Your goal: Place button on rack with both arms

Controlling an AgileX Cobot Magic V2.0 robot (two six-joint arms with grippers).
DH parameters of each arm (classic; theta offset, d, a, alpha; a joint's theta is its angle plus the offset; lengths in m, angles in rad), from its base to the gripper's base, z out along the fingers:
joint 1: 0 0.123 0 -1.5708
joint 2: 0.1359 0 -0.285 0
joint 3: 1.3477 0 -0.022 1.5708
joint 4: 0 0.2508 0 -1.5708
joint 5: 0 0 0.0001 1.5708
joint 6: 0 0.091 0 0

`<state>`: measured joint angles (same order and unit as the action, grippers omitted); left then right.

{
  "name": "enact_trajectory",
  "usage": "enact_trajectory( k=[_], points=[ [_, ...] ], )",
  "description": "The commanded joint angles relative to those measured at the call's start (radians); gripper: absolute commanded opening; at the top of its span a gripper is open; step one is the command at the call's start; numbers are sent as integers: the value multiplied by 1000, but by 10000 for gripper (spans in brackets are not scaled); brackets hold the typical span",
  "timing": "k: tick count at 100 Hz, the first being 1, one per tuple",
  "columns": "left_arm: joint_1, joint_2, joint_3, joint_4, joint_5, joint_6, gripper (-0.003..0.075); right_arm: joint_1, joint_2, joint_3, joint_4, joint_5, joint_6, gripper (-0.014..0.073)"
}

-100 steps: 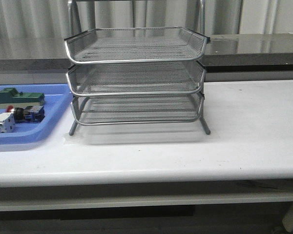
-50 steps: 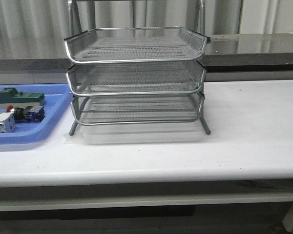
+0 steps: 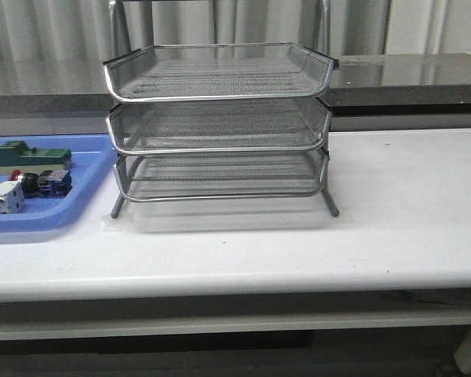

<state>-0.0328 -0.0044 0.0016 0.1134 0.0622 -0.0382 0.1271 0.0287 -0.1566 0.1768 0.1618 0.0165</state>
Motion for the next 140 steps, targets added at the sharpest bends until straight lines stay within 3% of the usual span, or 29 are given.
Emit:
enact_trajectory(
  k=[1,41,60,94,108,127,140],
  points=[
    [-6,-34,46,-8,-80,-11,-20,-7,86,-110,16,38,-3,-57],
    [-6,-34,46,-8,-80,-11,-20,-7,565,-491,52,431,-3,-57],
    [-6,-34,46,-8,-80,-11,-20,-7,748,-549,113,422,-3,-57],
    [-6,-34,46,-8,-80,-11,-20,-7,969,-549,377,407,-7,-43],
    [-6,-34,46,-8,-80,-11,-20,-5,1017,-549,465,402,-9,71],
    [-6,-34,46,-8,-80,-11,-20,-5,1055,-549,533,343,-17,346],
    [-6,-34,46,-8,-80,-11,-20,1,1089,-551,548,277,-17,374]
  ],
)
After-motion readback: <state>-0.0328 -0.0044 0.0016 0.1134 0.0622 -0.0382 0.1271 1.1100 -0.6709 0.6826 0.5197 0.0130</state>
